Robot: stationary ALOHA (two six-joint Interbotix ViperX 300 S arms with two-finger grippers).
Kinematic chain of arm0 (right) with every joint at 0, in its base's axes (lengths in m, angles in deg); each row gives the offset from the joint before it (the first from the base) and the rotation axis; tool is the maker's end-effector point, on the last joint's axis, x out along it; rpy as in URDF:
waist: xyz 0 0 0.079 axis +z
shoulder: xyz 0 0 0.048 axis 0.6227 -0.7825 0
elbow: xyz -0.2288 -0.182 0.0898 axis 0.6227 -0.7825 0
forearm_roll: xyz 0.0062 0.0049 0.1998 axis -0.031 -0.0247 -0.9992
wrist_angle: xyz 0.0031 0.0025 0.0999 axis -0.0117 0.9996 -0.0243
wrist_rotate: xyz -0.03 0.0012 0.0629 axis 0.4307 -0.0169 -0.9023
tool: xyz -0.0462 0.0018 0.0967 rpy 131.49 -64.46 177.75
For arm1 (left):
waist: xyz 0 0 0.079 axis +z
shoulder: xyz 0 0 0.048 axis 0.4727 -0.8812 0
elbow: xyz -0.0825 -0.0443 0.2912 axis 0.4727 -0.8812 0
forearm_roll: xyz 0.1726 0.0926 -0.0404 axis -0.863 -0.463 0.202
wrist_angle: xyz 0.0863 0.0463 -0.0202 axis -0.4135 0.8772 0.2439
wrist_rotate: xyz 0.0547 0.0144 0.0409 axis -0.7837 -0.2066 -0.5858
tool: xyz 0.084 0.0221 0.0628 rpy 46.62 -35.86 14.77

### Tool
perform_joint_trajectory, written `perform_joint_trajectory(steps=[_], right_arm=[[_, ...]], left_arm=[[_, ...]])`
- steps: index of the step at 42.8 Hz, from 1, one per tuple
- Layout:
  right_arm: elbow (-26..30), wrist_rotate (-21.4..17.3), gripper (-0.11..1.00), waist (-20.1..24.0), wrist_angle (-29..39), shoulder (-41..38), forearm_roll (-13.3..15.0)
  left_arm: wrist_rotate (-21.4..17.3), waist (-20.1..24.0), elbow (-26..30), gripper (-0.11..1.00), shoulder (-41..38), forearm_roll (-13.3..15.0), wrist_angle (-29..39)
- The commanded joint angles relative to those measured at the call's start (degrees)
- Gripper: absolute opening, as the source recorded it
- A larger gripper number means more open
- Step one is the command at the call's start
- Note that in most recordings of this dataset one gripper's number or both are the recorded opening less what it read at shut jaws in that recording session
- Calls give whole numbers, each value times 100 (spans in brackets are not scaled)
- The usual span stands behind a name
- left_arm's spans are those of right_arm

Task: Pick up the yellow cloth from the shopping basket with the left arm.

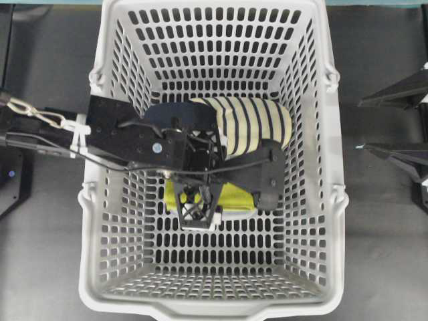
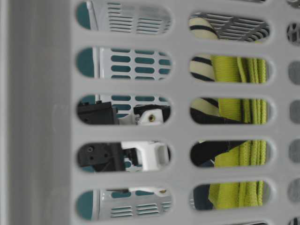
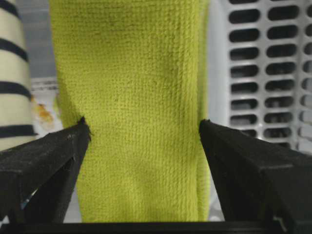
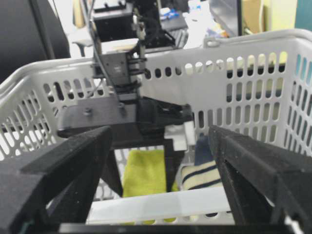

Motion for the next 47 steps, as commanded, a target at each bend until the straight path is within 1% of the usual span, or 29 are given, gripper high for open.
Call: perform_joint_trajectory(steps=[1,11,15,16,18,19,20,21,22,23,24,25,28,33,42,44,47], right_arm=[[62,18,76,-9,-70,-35,0],[26,26,76,-18,-70,-35,0],[18,18,76,-9,-70,-35,0],[18,18,76,-9,-79,-35,0],[18,18,76,-18,-79,-26,0],[9,18,76,-9,-70,-26,0],[18,18,76,-18,-79,-35,0],[9,18,76,-9,-79,-35,0],[9,18,76,-18,-79,-35,0],[9,18,76,-9,-79,-26,0],[9,18,76,-9,-79,-26,0],[9,18,76,-9,-79,-26,0],[-18,18,76,-9,-79,-26,0],[-35,18,76,-18,-79,-35,9],[-53,18,76,-18,-79,-26,0],[-62,18,76,-18,-79,-26,0],[-53,18,75,-18,-79,-26,0]], left_arm=[[26,-18,-123,88,35,-18,-176],[114,-132,-483,88,70,-18,-589],[105,-149,-475,84,70,-18,-624],[97,-149,-466,81,70,-18,-624],[70,-149,-457,72,70,-18,-615],[62,-149,-448,60,70,-18,-615],[62,-158,-439,52,79,-18,-606],[35,-158,-422,41,97,-18,-598],[0,-158,-378,34,149,-18,-589],[-9,-149,-352,22,185,-18,-580],[-9,-149,-325,16,211,-18,-571],[-9,-132,-281,13,255,-18,-571],[-18,-105,-70,13,413,-18,-396],[-18,-114,457,13,571,-18,167],[-9,-105,1705,12,747,-18,1740],[-9,-105,2171,13,765,-18,2188],[-9,-105,2593,13,782,-18,2514]])
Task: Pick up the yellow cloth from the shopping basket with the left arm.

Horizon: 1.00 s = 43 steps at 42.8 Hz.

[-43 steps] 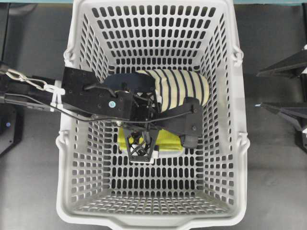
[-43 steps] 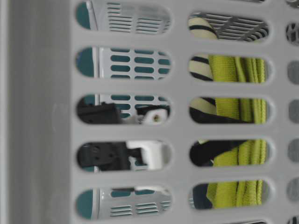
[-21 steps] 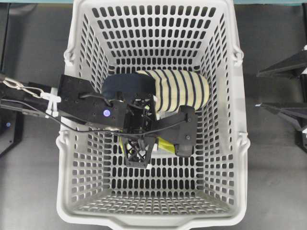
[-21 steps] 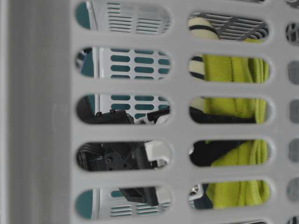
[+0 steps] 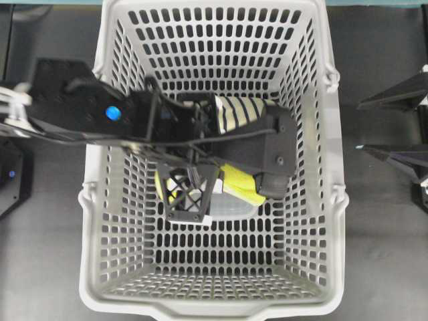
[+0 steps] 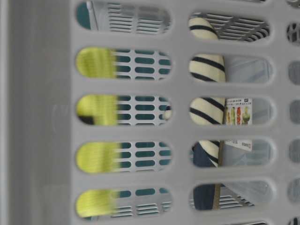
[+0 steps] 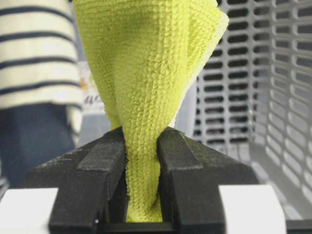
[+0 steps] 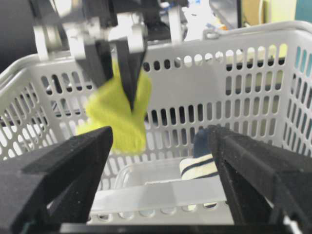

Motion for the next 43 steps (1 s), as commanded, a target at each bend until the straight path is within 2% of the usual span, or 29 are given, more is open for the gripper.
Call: perform_joint_trajectory(steps=[1,5,10,43], right_arm=[[53,0,75,-9,-62,-26,-9],[53,0,75,-9,-62,-18,-9],[53,-9,75,-9,-62,-9,-9],[44,-18,75,-9,-35,0,-9]], left_arm=[[9,18,773,12,229,-18,527],[9,44,1248,13,220,-18,870],[0,97,1477,13,176,-18,1090],[0,167,1485,13,141,-18,1292]])
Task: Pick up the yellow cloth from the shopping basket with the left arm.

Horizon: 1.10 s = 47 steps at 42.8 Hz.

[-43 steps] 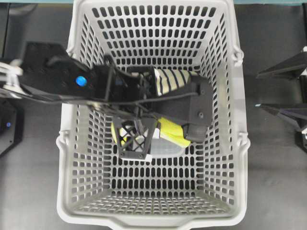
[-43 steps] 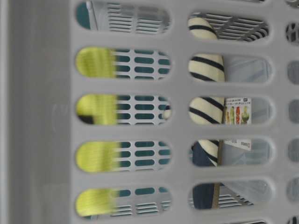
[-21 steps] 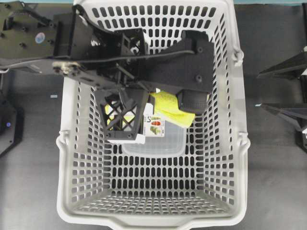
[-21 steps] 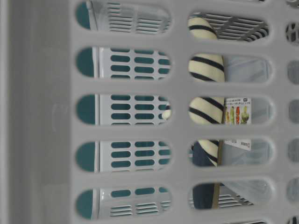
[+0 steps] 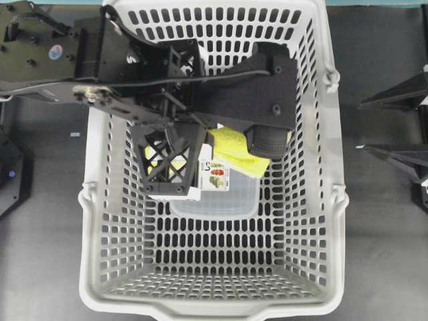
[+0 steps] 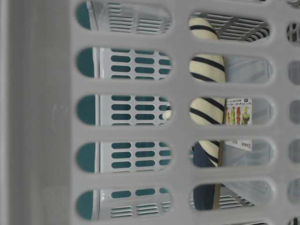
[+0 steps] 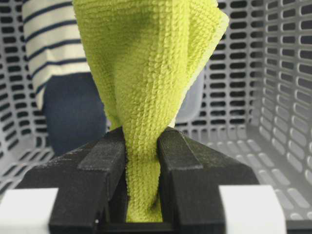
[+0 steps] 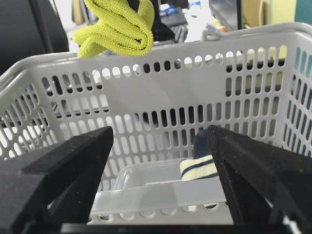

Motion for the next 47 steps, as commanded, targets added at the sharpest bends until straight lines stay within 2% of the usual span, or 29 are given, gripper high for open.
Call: perform_joint_trajectory(steps=[1,47], right_arm=[[44,-9,75,-9,-26,-26,0],[35,-9,75,-9,-53,-26,0]], left_arm=[[9,0,141,13,123,-18,-18],[18,0,141,13,88,-18,176]])
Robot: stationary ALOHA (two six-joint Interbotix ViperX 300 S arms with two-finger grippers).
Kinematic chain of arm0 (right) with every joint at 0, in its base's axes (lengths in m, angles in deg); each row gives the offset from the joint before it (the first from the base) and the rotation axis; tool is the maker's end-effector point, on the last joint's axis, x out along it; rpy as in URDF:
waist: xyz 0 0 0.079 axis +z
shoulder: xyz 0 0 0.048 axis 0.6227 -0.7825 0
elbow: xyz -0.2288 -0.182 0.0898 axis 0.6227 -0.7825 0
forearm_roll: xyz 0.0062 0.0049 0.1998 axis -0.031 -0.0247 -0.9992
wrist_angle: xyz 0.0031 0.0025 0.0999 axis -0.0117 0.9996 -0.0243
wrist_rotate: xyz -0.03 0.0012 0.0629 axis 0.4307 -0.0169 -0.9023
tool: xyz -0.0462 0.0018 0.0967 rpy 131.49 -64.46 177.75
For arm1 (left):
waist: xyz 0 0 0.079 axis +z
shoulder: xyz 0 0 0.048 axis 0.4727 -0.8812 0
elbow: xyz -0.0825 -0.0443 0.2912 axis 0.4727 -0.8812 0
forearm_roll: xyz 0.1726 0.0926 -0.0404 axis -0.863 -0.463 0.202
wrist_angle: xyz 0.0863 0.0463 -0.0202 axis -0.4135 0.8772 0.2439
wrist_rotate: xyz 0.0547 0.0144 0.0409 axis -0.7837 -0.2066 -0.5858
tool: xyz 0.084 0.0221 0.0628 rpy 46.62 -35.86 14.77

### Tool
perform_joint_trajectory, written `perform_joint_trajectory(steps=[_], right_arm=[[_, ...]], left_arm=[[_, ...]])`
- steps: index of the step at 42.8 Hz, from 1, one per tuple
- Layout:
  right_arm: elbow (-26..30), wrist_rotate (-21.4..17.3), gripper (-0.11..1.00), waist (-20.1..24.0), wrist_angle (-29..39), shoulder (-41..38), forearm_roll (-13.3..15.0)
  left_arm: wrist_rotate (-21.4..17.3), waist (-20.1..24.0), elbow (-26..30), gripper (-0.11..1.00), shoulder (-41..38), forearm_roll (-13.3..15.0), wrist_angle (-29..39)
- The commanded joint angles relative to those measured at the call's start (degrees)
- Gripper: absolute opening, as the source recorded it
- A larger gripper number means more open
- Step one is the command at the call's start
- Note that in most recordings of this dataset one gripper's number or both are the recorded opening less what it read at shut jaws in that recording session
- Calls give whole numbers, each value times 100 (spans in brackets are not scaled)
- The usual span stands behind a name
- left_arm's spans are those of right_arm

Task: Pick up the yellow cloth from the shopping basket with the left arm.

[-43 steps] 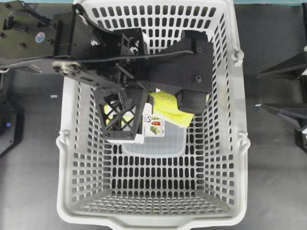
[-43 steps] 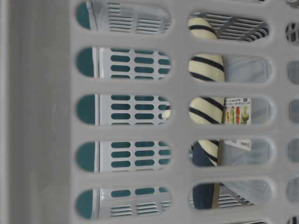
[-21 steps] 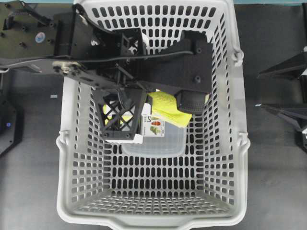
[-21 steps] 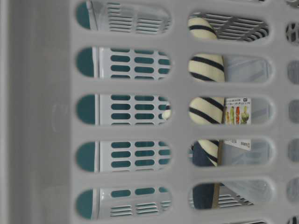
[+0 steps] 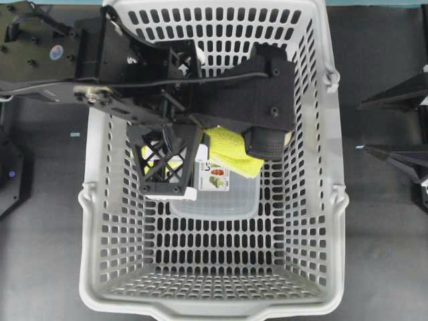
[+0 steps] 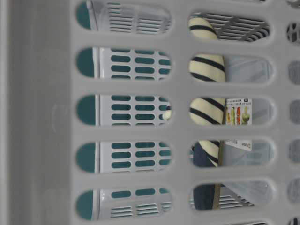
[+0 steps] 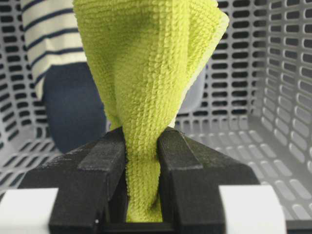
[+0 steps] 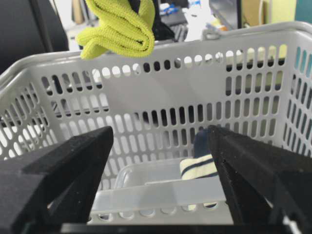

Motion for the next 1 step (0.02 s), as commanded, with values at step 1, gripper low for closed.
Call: perform_joint_trajectory(steps=[1], right_arm=[[44,-9,75,-9,-53,-26,-9]], left_arm=[[18,0,149,13,88,-18,-18]])
